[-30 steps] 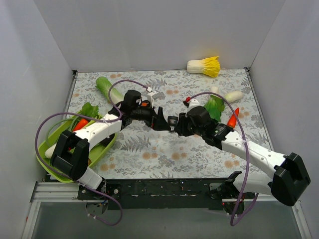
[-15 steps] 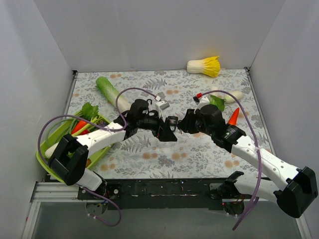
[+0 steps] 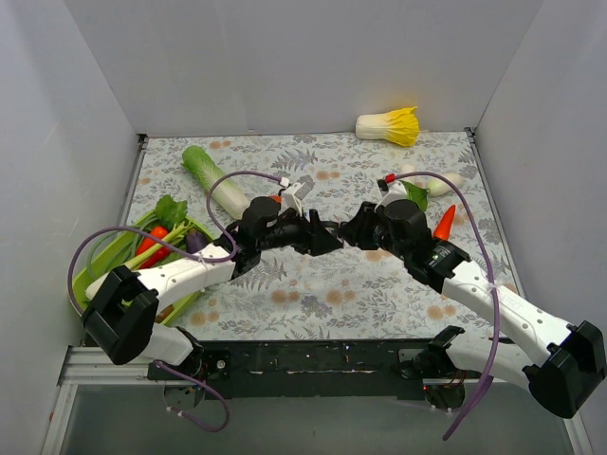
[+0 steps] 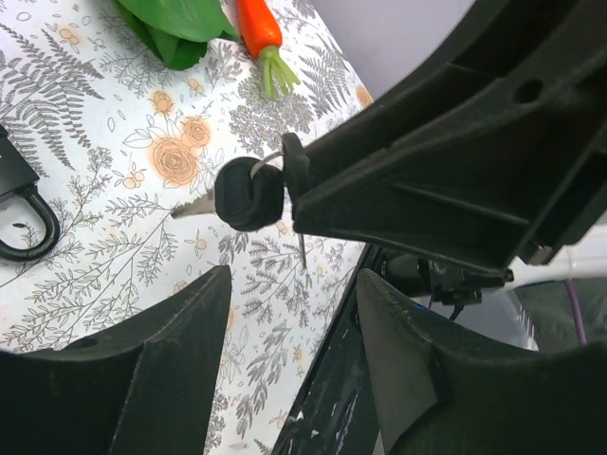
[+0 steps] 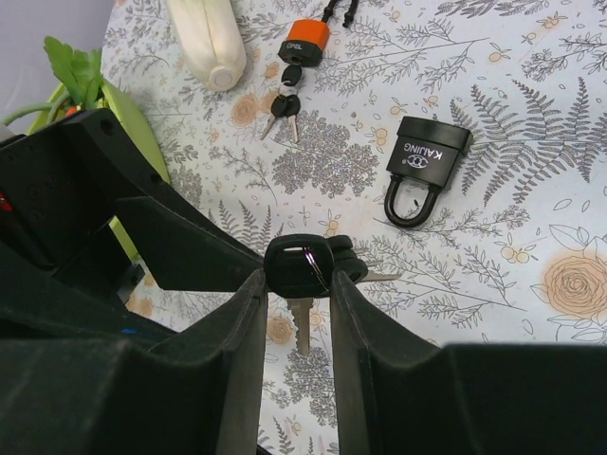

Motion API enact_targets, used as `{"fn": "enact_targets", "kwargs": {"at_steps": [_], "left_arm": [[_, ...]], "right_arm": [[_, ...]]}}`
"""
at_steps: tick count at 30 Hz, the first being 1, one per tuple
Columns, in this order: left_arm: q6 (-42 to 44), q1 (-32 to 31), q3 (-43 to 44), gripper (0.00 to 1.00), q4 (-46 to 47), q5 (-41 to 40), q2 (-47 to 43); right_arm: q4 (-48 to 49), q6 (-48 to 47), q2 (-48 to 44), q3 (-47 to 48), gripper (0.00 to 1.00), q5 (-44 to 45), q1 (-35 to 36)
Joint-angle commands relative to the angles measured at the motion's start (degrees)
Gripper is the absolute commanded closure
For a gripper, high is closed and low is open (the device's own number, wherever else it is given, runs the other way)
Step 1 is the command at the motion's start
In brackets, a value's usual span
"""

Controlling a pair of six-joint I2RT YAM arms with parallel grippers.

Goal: Unlock with the key

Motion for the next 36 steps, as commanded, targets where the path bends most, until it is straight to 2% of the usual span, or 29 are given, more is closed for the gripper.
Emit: {"fn": "enact_targets", "kwargs": {"at_steps": [1,9,12,16,21,29,35,36], "left_arm": [[-5.3,-0.5,-0.1,0.47,2.7,-4.4,1.1],[-8.5,-3.1,-0.4,0.5,6.4,-7.2,2.9],[-9.3,-3.4,-0.4,0.57,7.6,-7.2,3.7],[-9.7,-3.8,0.5,0.58,7.5,-7.6,4.7],[-10.4,-4.0,0.7,0.68,7.9,-9.2,5.0],[-12.0,-4.8,0.9,0.7,9.3,-8.7,7.2],[-11.9,-4.9,1.5,0.81,9.3,-9.9,7.4],[-12.0,-4.9,1.5,0.85,9.4,-10.1,7.4]], "right_arm": [[4.8,2.5,-0.5,-0.8,0.99,1.3,-0.2],[5.5,3.2,-0.4,-1.4,0.99,1.5,-0.2],[5.5,3.3,-0.7,-1.6,0.99,2.0,-0.1],[5.6,3.5,-1.3,-2.2,0.99,2.4,-0.2],[5.6,3.5,-1.4,-2.5,0.99,2.7,-0.2],[6.1,4.1,-2.0,-3.1,0.99,3.1,-0.2],[6.2,4.3,-2.3,-3.7,0.99,3.5,-0.2],[6.3,4.3,-2.3,-3.8,0.99,3.6,-0.2]]}}
